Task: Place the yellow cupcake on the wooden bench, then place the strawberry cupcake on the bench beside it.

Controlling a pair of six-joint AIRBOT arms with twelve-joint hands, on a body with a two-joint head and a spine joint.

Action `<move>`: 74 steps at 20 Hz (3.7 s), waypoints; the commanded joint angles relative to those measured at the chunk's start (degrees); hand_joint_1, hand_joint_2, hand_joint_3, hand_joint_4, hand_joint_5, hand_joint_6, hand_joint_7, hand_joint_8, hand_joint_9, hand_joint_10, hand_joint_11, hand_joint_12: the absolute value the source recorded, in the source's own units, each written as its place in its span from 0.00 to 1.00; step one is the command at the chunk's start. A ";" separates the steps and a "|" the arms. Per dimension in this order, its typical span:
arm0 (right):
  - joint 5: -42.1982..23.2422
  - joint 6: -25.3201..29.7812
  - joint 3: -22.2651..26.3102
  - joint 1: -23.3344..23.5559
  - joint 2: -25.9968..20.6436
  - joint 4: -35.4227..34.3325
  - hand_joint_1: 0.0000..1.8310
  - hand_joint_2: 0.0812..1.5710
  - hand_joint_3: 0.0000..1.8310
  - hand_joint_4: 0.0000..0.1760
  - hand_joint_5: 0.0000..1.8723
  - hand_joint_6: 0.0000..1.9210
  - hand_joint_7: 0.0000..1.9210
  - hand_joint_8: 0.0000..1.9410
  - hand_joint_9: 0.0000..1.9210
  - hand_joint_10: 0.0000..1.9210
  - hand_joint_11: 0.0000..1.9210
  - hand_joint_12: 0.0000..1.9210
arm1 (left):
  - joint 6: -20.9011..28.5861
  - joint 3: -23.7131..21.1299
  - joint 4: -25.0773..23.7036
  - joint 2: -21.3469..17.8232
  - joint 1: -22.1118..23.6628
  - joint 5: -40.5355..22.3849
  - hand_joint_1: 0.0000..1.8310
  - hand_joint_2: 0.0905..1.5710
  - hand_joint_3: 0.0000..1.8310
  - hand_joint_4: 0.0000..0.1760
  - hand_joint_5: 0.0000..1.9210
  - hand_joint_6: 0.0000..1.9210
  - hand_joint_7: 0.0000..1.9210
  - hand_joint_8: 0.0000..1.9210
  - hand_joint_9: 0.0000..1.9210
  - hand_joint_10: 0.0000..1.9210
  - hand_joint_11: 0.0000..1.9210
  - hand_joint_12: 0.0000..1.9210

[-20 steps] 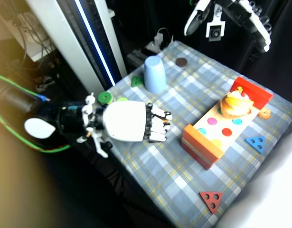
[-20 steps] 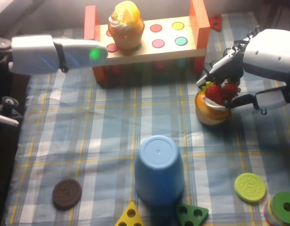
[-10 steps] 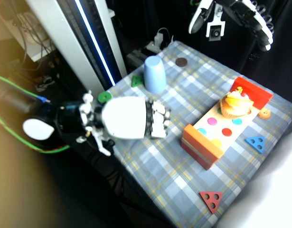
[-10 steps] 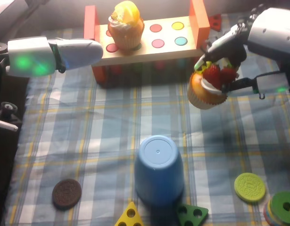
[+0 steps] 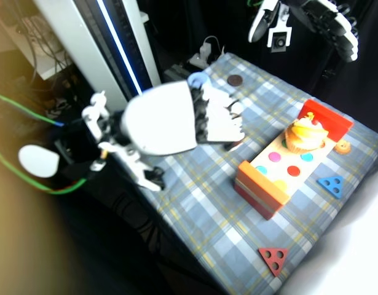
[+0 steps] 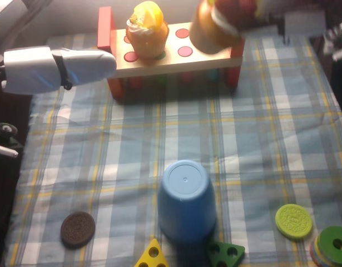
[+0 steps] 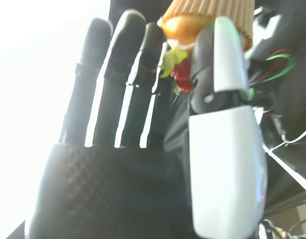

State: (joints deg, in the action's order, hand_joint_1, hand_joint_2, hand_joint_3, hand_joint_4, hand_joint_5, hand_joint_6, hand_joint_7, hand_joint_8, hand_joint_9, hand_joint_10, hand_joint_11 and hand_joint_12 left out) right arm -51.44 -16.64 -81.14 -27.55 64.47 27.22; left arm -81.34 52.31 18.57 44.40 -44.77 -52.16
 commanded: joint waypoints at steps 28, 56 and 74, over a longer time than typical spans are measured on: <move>23.26 0.27 -9.43 10.89 11.19 15.59 0.62 0.64 0.00 0.00 0.47 0.01 0.53 0.05 0.50 0.12 0.26 0.66 | 1.72 1.51 -1.50 1.17 1.99 -4.67 0.42 0.47 0.00 1.00 0.00 0.00 0.00 0.00 0.00 0.00 0.01 0.02; 25.77 2.56 -12.29 8.43 11.97 15.91 0.45 0.61 0.00 0.53 0.10 0.00 0.11 0.00 0.12 0.00 0.00 0.33 | 3.13 1.54 -2.03 1.15 1.96 -5.20 0.44 0.48 0.00 1.00 0.00 0.00 0.00 0.00 0.00 0.00 0.02 0.02; -44.64 -9.32 17.23 -34.10 -12.81 -37.30 0.48 0.55 0.00 0.89 0.00 0.00 0.00 0.00 0.00 0.00 0.00 0.00 | 37.21 -2.48 -2.38 -0.47 -22.07 -42.83 0.36 0.50 0.01 1.00 0.00 0.00 0.00 0.00 0.00 0.00 0.01 0.22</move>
State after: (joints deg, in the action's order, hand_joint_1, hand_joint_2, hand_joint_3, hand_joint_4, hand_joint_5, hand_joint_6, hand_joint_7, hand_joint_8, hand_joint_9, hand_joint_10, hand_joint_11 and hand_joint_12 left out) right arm -86.32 -25.89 -63.42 -63.29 51.96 -9.15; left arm -44.77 49.80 15.22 44.12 -67.48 -86.56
